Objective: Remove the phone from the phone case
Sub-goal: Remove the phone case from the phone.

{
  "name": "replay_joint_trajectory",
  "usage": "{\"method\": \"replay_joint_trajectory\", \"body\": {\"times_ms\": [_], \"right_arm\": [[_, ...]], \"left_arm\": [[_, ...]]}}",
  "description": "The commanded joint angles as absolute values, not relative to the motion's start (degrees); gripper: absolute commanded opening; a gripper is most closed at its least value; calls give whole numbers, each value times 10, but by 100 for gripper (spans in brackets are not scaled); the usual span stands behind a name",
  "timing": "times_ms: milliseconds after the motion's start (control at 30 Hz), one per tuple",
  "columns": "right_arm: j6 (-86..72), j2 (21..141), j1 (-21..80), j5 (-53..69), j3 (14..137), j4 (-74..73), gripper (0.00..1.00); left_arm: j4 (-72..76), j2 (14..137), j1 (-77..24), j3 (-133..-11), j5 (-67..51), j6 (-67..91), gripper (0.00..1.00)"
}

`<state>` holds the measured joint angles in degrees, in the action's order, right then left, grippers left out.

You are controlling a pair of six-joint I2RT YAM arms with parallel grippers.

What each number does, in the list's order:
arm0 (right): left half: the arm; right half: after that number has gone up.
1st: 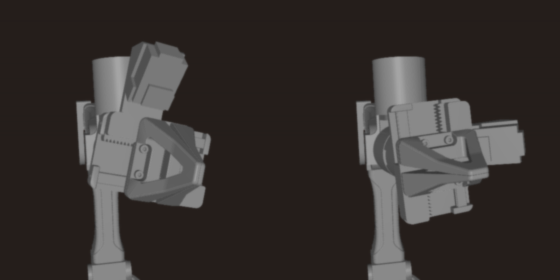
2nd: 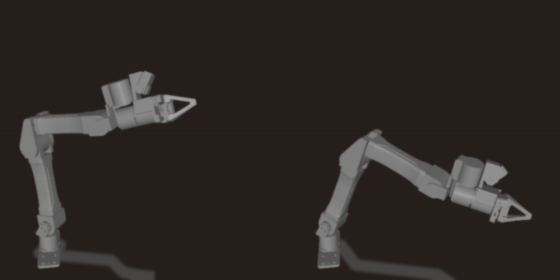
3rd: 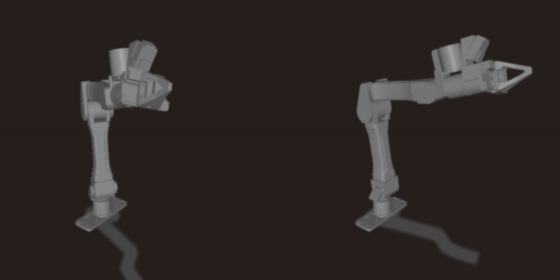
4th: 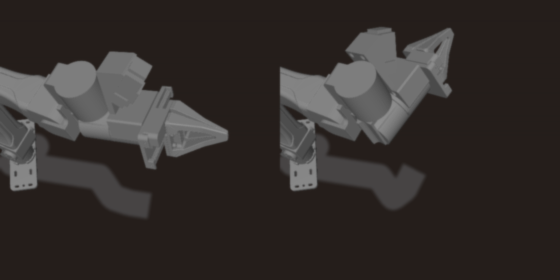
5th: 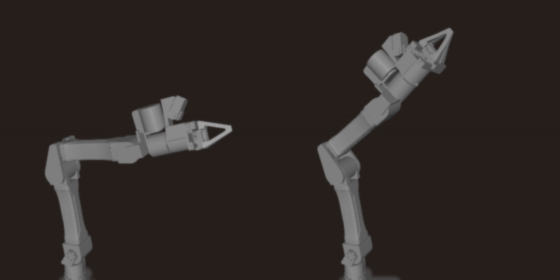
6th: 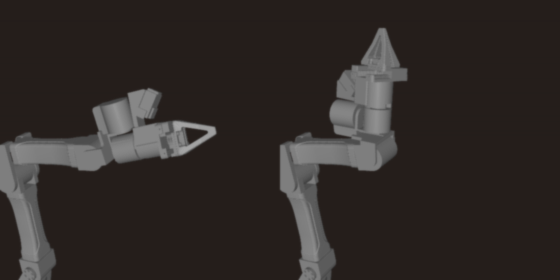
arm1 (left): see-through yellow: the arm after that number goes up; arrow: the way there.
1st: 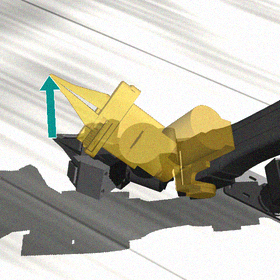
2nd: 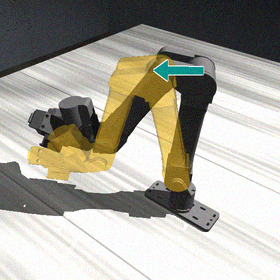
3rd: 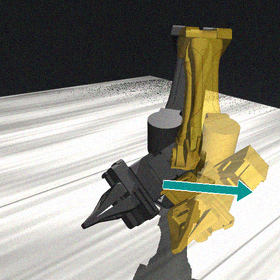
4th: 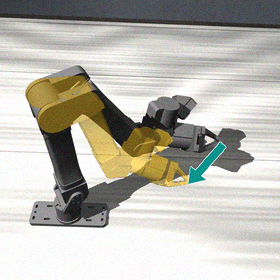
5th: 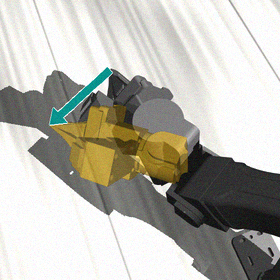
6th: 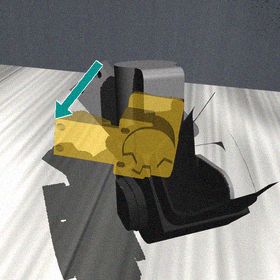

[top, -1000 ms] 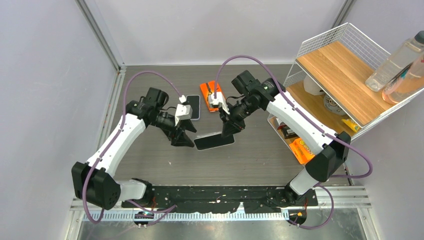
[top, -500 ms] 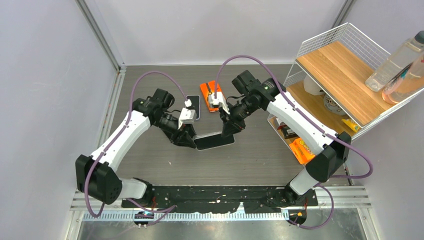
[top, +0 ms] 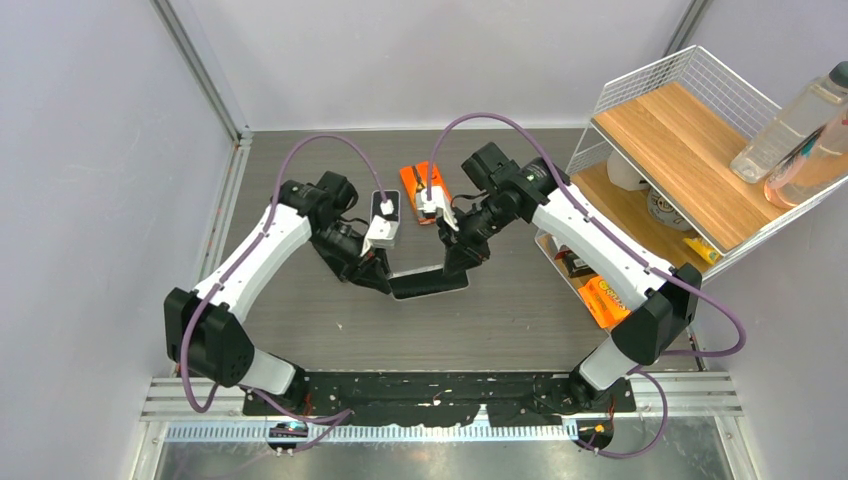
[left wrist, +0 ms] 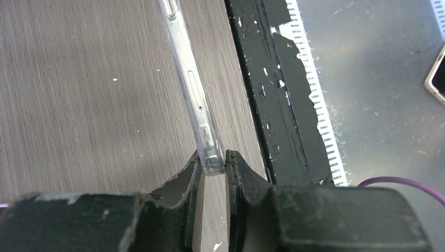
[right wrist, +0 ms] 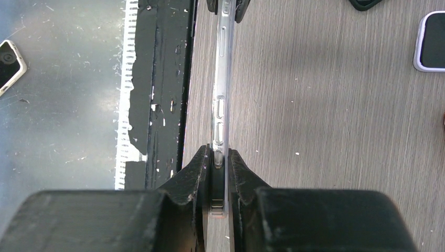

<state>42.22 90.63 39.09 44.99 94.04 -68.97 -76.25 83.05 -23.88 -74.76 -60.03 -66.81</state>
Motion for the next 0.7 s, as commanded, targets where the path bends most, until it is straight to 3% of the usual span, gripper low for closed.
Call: {"method": "replay_joint_trajectory", "body": {"times_ms": [0, 200, 667], "right_arm": [[427, 877, 406, 483, 940, -674, 5], [432, 877, 416, 480, 935, -674, 5], [447, 889, 434, 493, 937, -687, 5]], "left_arm": [[-785, 836, -251, -784, -595, -736, 8], [-803, 837, -267, -792, -573, -804, 0], [-742, 804, -300, -804, -516, -869, 0]]}}
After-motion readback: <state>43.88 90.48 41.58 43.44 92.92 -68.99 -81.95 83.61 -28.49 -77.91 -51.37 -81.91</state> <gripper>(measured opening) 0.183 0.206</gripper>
